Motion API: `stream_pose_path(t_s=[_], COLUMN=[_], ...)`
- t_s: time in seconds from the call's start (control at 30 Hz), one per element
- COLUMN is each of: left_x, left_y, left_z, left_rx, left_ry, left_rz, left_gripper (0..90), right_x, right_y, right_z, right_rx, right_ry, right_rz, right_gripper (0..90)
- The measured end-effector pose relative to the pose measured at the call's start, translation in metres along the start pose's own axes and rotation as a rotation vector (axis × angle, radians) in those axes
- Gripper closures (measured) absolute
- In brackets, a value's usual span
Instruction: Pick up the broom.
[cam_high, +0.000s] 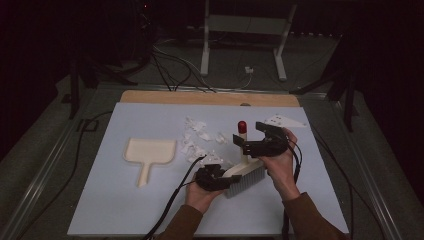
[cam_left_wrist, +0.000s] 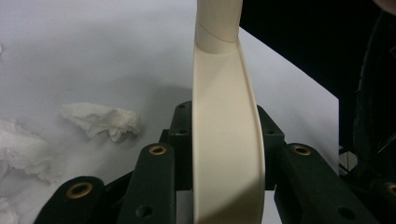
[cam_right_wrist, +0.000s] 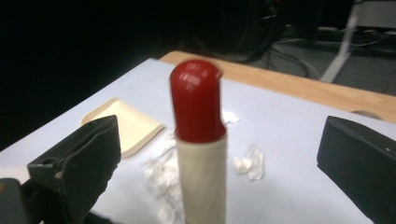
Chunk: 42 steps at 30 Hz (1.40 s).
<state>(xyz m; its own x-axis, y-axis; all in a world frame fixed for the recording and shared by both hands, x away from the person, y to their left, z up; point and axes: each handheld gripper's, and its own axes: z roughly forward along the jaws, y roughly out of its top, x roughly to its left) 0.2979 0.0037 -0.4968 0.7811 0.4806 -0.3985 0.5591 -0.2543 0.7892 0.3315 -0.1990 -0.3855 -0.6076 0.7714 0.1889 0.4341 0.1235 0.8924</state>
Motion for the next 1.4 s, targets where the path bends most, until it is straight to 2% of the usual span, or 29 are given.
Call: stream_pose_path(t_s=[0.07, 0.23, 0.43, 0.6, 0.67, 0.7, 0.77, 0.93, 1.17, 1.4], left_x=[0.0, -0.001, -0.001, -0.001, 0.002, 0.003, 0.006, 0.013, 0.027, 0.039], left_y=[0.001, 0.004, 0.006, 0.009, 0.009, 0.01, 0.01, 0.012, 0.013, 0.013], left_z=[-0.002, -0.011, -0.025, -0.038, -0.043, -0.047, -0.052, -0.067, -0.092, -0.116], left_rx=[-0.003, -0.031, -0.03, -0.026, -0.022, -0.017, -0.01, -0.003, -0.012, -0.026], left_ry=[-0.005, -0.023, -0.016, -0.022, -0.023, -0.026, -0.024, -0.039, -0.06, -0.101], left_rz=[0.001, -0.001, 0.019, 0.037, 0.04, 0.045, 0.06, 0.084, 0.121, 0.172], left_gripper=[69.5, 69.5, 69.5, 69.5, 69.5, 69.5, 69.5, 69.5, 69.5, 69.5], right_x=[-0.001, -0.002, -0.004, -0.004, -0.003, -0.002, -0.001, 0.002, 0.005, 0.011], right_y=[-0.003, -0.004, -0.004, -0.005, -0.005, -0.005, -0.005, -0.005, -0.007, -0.011], right_z=[0.0, 0.0, 0.0, 0.004, 0.004, 0.005, 0.005, 0.008, 0.017, 0.026], right_rx=[0.016, 0.032, 0.035, 0.049, 0.063, 0.075, 0.081, 0.102, 0.155, 0.212], right_ry=[0.035, 0.075, 0.148, 0.18, 0.194, 0.222, 0.245, 0.289, 0.333, 0.369], right_rz=[-0.015, -0.034, -0.052, -0.059, -0.062, -0.068, -0.079, -0.11, -0.162, -0.217], right_gripper=[0.0, 0.0, 0.0, 0.0, 0.3, 1.6, 1.6, 0.7, 0.7, 0.8])
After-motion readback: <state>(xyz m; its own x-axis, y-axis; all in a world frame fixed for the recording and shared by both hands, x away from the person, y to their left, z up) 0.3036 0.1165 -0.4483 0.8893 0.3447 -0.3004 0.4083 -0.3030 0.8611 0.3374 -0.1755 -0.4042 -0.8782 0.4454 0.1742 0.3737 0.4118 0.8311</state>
